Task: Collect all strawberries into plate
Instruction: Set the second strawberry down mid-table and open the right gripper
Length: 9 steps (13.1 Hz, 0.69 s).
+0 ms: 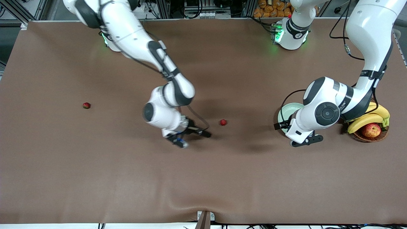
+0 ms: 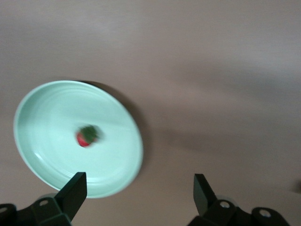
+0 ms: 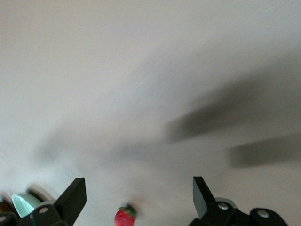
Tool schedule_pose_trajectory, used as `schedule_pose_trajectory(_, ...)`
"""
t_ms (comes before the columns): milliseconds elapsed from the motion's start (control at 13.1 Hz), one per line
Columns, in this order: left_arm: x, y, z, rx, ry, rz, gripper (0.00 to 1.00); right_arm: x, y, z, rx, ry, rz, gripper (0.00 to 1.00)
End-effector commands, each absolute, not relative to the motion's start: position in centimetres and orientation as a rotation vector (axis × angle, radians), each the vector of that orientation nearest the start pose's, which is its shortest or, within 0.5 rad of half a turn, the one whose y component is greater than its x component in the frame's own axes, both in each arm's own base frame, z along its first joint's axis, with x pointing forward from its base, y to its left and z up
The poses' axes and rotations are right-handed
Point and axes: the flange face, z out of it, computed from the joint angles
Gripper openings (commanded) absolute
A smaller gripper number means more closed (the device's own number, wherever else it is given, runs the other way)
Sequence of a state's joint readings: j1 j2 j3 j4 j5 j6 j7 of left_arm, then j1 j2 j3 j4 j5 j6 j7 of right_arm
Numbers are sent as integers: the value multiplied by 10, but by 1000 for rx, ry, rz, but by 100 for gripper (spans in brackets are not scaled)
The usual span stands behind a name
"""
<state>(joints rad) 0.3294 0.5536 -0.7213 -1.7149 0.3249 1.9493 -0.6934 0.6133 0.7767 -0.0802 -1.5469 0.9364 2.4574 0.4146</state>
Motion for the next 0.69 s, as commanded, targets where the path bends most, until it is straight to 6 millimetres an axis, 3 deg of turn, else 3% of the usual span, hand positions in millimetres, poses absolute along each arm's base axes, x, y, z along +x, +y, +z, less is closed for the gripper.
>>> schedule_pose_trajectory(0, 607, -238, 325, -3111, -297, 299, 100, 599, 279, 234, -2524, 732, 218, 100)
schedule_pose_trajectory(153, 591, -305, 317, -3107, -374, 307, 100, 608, 193, 240, -2656, 609, 332, 100)
schedule_pose_trajectory(229, 585, -328, 309, -3106, -426, 311, 100, 611, 143, 242, -2698, 590, 416, 100)
schedule_pose_trajectory(306, 581, -347, 300, -3124, -465, 311, 100, 613, 92, 242, -2746, 562, 463, 100)
schedule_pose_trajectory(459, 575, -378, 282, -3174, -581, 281, 100, 610, 13, 237, -2867, 374, 492, 100)
schedule_pose_trajectory(611, 566, -398, 257, -3156, -636, 253, 100, 604, -41, 233, -2930, 192, 496, 100)
